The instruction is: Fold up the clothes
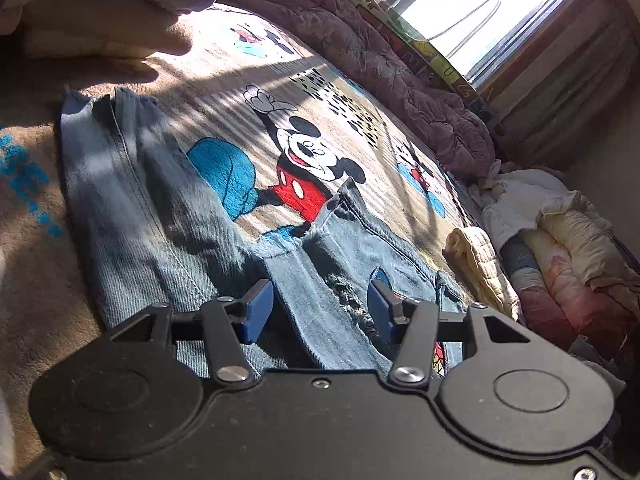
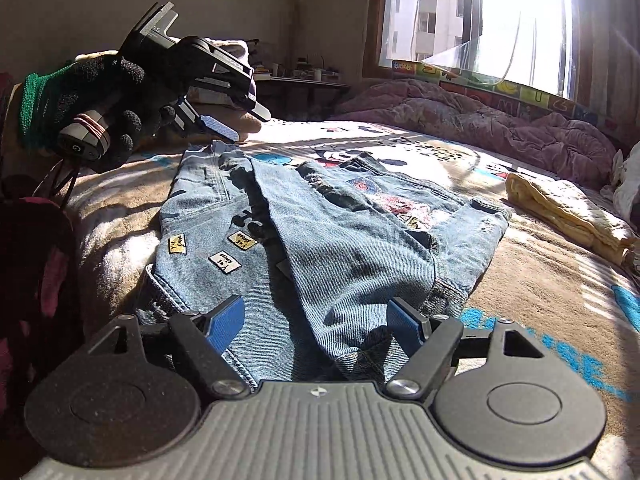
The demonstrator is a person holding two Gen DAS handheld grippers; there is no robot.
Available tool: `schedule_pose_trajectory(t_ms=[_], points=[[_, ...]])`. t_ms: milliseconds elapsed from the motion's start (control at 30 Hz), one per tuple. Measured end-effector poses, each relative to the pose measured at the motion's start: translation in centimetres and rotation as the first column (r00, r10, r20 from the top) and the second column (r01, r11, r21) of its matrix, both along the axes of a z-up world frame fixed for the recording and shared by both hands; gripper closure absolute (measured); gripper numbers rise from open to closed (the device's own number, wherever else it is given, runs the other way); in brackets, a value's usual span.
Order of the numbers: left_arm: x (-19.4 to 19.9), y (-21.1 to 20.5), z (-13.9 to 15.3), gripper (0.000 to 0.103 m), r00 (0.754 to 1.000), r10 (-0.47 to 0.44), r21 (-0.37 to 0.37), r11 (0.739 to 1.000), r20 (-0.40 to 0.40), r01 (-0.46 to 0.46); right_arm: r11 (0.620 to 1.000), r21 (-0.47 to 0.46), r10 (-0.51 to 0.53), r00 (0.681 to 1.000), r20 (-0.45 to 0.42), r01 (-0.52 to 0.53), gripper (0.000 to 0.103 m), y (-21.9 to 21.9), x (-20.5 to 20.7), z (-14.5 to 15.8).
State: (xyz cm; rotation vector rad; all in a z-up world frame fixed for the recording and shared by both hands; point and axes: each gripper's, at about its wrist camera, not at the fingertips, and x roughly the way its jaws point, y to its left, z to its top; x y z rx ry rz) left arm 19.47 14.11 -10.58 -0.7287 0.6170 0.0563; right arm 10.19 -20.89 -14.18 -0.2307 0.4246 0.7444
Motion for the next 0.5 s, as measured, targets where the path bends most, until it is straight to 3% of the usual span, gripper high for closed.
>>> schedule_pose_trajectory(t_ms=[167, 300, 400, 500], points=[[1.0, -1.0, -1.9, 0.053, 1.000, 0.001, 0.000, 1.000, -0.028, -0.001, 1.000, 0.016, 0.000, 1.000, 0.011, 0.000, 0.026, -1.0, -0.9, -0.3], [2.3, -1.7, -2.4, 0.056, 0.999, 0.013, 0.044, 0.999, -0.050, -0.011, 1.000, 0.025, -0.010, 1.000, 0.009, 0.009, 0.026, -2.0, -1.2, -0.4], [2.8, -2.3, -2.7, 0.064, 0.998, 0.018, 0.099, 0.995, -0.067, -0.012, 0.999, 0.034, -0.017, 1.000, 0.018, 0.016, 0.026, -2.5, -1.3, -0.4], [2.9, -1.9, -2.9, 0.082, 0.996, 0.042, 0.106, 0.994, -0.079, -0.033, 1.000, 0.014, 0.004, 1.000, 0.008, -0.004, 0.026, -2.3, -1.5, -0.8]])
